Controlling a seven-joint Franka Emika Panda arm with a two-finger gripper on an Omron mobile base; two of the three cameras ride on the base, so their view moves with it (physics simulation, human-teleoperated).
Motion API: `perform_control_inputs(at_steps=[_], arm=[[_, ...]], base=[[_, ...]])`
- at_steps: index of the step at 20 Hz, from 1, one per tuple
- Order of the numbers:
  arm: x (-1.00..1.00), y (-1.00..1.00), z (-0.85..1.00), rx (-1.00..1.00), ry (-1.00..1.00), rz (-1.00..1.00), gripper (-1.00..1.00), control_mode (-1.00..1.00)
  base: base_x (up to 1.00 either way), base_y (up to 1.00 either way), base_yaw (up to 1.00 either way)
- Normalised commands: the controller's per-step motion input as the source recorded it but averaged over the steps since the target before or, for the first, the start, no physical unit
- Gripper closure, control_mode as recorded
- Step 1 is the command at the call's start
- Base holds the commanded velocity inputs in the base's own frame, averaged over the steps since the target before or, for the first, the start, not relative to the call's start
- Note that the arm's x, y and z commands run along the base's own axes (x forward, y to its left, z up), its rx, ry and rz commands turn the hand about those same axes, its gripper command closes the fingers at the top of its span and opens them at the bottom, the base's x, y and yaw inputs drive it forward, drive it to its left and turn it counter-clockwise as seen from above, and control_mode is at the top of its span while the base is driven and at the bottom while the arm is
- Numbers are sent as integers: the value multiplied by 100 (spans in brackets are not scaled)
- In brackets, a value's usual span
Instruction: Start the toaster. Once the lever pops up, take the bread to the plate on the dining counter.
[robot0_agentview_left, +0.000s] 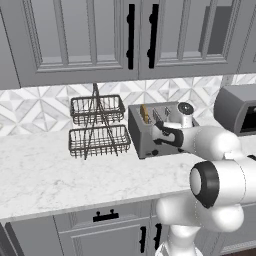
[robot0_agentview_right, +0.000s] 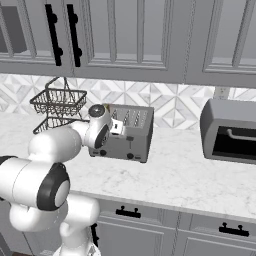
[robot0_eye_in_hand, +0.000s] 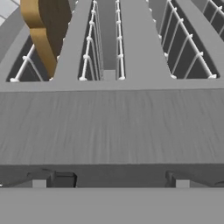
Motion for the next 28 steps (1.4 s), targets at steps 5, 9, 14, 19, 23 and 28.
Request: perform_control_inputs(at_steps=[5, 9, 14, 19, 23, 28], arm=[[-15, 0, 0, 0, 0, 0, -100, -100], [-7, 0, 0, 0, 0, 0, -100, -100], [0, 0, 0, 0, 0, 0, -100, -100], [0, 0, -9, 0, 0, 0, -100, -100], [0, 0, -18, 0, 0, 0, -100, -100], [0, 0, -24, 0, 0, 0, -100, -100]], base=[[0, 0, 0], [0, 0, 0], [0, 0, 0], [0, 0, 0], [0, 0, 0], [0, 0, 0]])
